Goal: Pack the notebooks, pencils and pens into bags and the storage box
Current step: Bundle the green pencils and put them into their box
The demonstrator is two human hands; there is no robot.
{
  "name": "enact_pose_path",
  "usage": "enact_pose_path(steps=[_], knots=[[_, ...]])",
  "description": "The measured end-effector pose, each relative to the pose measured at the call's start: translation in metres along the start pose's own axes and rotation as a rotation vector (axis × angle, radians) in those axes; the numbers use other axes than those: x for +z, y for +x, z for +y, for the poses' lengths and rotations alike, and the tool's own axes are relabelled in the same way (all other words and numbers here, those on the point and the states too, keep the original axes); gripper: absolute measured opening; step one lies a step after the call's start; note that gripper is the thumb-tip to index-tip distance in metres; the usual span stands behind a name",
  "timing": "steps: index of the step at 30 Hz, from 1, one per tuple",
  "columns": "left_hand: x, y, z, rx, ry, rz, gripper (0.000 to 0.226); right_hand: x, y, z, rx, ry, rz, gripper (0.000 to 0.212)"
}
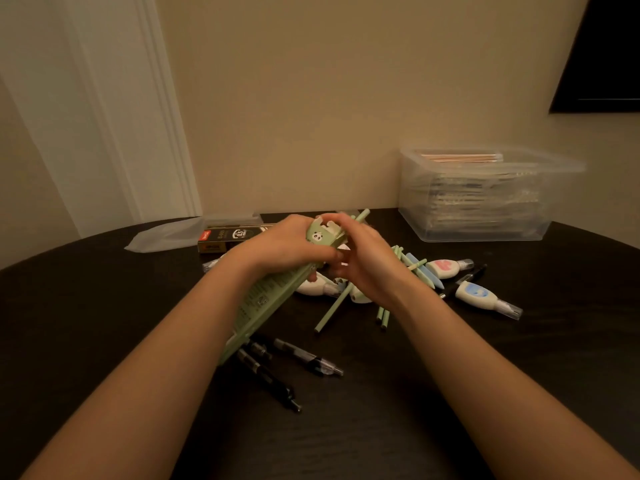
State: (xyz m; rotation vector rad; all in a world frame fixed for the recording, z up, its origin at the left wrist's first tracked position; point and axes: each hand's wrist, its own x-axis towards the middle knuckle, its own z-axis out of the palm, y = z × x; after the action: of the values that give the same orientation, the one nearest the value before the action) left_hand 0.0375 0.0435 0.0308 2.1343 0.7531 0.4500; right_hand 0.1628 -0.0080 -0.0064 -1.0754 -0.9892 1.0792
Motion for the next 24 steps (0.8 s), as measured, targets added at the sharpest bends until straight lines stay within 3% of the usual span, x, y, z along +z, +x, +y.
enact_pose_path(steps=[2, 4, 7, 13, 15, 19, 24], knots=[[-0.003, 0.007, 0.001, -0.013, -0.029, -0.006, 0.019, -0.002, 0.0, -0.001, -0.012, 0.061, 0.01, 0.038], [-0.007, 0.012, 0.001, -0.036, -0.135, 0.016, 0.01, -0.004, -0.001, -0.004, -0.046, 0.088, -0.009, 0.038], [-0.014, 0.022, 0.0, -0.075, -0.346, 0.131, 0.013, -0.002, -0.003, -0.004, -0.053, -0.012, -0.086, 0.033], [-0.02, 0.033, -0.008, -0.263, -0.622, 0.405, 0.035, 0.004, -0.012, 0.003, 0.227, -0.072, -0.439, 0.033], [-0.018, 0.036, -0.012, -0.284, -0.708, 0.478, 0.033, 0.004, -0.015, 0.003, 0.299, -0.035, -0.537, 0.04], [-0.015, 0.04, -0.013, -0.18, -0.818, 0.676, 0.019, 0.005, -0.019, 0.004, 0.427, -0.006, -0.588, 0.045], [-0.015, 0.035, -0.005, 0.025, -0.816, 0.793, 0.016, 0.004, -0.015, 0.006, 0.397, 0.005, -0.462, 0.038]])
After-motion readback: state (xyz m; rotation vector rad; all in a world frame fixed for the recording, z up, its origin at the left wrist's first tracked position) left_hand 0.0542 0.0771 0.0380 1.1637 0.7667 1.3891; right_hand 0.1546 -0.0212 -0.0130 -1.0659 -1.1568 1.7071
